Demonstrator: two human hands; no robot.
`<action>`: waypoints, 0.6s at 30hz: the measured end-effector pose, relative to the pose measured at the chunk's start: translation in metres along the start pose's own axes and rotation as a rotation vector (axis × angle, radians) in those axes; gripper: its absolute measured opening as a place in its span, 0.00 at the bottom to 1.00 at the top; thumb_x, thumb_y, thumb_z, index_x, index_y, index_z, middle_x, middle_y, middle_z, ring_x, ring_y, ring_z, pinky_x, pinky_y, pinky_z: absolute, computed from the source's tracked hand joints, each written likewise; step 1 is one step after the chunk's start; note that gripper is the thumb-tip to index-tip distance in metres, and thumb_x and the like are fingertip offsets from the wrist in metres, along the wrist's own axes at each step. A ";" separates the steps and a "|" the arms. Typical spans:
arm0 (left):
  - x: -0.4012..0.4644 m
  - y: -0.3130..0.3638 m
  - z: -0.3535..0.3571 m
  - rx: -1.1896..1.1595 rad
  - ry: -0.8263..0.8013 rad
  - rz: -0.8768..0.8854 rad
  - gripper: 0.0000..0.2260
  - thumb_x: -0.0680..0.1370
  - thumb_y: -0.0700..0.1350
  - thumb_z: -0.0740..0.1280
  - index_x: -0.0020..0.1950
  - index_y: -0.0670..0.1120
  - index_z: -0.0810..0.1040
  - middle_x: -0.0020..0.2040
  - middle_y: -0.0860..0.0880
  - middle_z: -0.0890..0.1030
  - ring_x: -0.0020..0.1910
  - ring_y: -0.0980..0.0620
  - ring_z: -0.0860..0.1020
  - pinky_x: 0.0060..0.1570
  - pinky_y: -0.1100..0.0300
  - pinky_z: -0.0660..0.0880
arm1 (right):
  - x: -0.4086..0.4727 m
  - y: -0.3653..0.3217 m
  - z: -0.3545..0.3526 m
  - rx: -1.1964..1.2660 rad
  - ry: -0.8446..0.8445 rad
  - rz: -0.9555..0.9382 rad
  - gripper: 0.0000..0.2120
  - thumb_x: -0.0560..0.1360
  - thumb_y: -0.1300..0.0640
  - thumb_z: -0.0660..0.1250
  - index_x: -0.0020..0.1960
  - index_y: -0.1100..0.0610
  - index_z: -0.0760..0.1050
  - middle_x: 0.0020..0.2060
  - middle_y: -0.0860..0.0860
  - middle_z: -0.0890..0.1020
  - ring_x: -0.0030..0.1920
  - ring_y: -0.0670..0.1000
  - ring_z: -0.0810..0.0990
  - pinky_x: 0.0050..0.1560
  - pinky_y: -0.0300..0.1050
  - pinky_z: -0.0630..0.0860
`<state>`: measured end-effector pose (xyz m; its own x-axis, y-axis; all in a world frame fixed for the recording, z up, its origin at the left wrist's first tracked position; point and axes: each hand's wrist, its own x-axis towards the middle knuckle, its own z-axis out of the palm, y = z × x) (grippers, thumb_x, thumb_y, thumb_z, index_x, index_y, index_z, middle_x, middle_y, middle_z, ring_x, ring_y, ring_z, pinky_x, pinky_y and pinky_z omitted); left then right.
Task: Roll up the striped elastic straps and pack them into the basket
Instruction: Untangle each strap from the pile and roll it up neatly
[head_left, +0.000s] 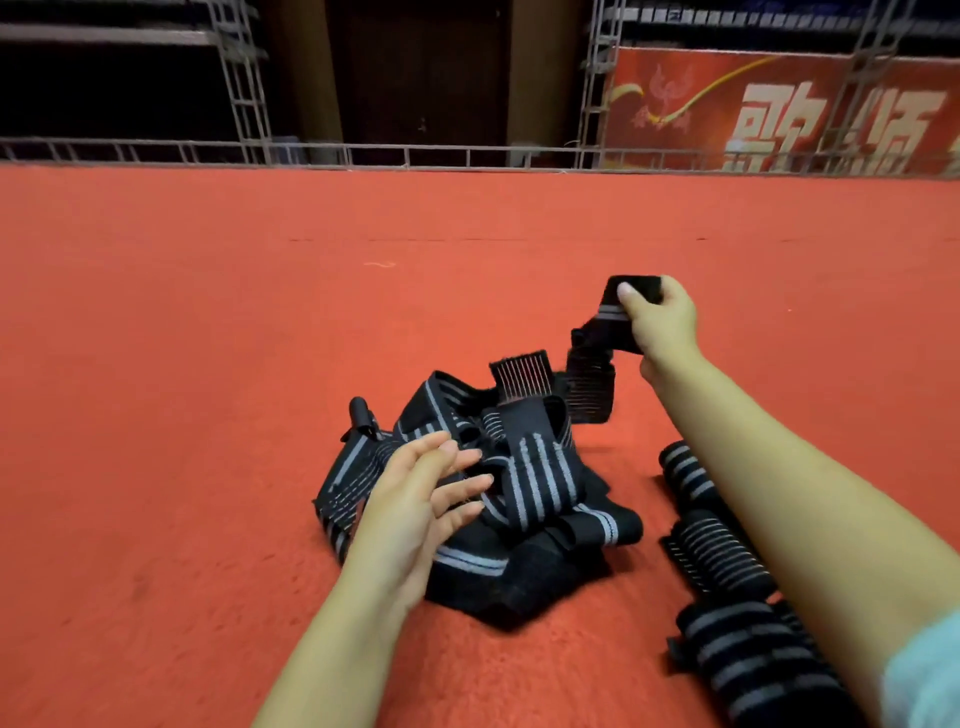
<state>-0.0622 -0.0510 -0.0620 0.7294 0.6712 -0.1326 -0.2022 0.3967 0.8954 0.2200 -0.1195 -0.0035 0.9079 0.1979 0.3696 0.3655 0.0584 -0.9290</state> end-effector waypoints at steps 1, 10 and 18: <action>-0.001 0.006 0.002 -0.008 -0.011 0.011 0.07 0.80 0.44 0.64 0.57 0.45 0.76 0.52 0.43 0.84 0.41 0.49 0.84 0.42 0.56 0.77 | 0.002 -0.013 0.000 0.073 0.024 0.014 0.10 0.76 0.63 0.66 0.40 0.52 0.71 0.35 0.49 0.75 0.36 0.49 0.74 0.37 0.42 0.73; 0.000 0.062 0.031 -0.140 -0.164 -0.083 0.19 0.79 0.56 0.62 0.61 0.43 0.74 0.59 0.38 0.80 0.55 0.42 0.81 0.46 0.49 0.78 | -0.024 -0.111 -0.008 0.297 -0.074 -0.135 0.08 0.78 0.63 0.64 0.43 0.53 0.72 0.39 0.50 0.78 0.40 0.49 0.77 0.40 0.42 0.75; 0.012 0.091 0.037 -0.439 -0.245 -0.328 0.40 0.76 0.66 0.62 0.79 0.45 0.54 0.71 0.28 0.64 0.65 0.30 0.71 0.51 0.32 0.72 | -0.104 -0.172 -0.007 0.468 -0.496 -0.117 0.02 0.77 0.62 0.65 0.49 0.59 0.75 0.41 0.53 0.81 0.40 0.50 0.81 0.41 0.43 0.78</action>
<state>-0.0476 -0.0300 0.0338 0.9182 0.3268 -0.2238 -0.1540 0.8152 0.5583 0.0639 -0.1575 0.1179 0.6262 0.5822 0.5185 0.2269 0.5002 -0.8356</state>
